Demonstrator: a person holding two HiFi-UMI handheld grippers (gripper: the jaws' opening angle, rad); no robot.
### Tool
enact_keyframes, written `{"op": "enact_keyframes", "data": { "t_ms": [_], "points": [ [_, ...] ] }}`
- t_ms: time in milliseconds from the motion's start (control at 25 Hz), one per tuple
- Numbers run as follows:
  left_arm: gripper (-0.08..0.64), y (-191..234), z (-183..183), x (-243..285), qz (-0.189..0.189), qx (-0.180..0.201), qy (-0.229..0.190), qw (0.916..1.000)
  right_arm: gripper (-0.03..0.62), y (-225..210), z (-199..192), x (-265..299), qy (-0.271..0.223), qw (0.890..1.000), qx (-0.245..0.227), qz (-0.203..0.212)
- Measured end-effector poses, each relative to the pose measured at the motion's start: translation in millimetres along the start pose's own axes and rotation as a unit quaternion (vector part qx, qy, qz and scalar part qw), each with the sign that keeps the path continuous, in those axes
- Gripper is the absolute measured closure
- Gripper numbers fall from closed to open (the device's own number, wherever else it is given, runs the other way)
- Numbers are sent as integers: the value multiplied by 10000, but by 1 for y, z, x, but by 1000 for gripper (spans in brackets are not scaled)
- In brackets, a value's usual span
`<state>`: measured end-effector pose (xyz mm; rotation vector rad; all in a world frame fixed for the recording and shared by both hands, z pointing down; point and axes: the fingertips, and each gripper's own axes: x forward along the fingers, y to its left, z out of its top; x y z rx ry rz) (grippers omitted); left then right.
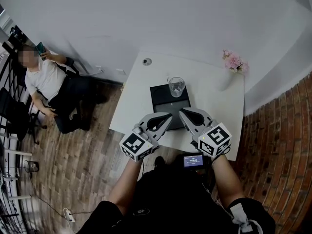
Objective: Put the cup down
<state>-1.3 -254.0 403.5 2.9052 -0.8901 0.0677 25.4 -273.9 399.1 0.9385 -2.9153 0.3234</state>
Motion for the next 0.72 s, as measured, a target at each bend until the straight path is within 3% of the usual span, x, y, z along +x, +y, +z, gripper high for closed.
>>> {"op": "enact_keyframes", "data": {
  "t_ms": [720],
  "points": [
    [554,11,-1,-1,39,-136,-56,9999,580,-9,2,3,18,9999,-90,-132]
  ]
}}
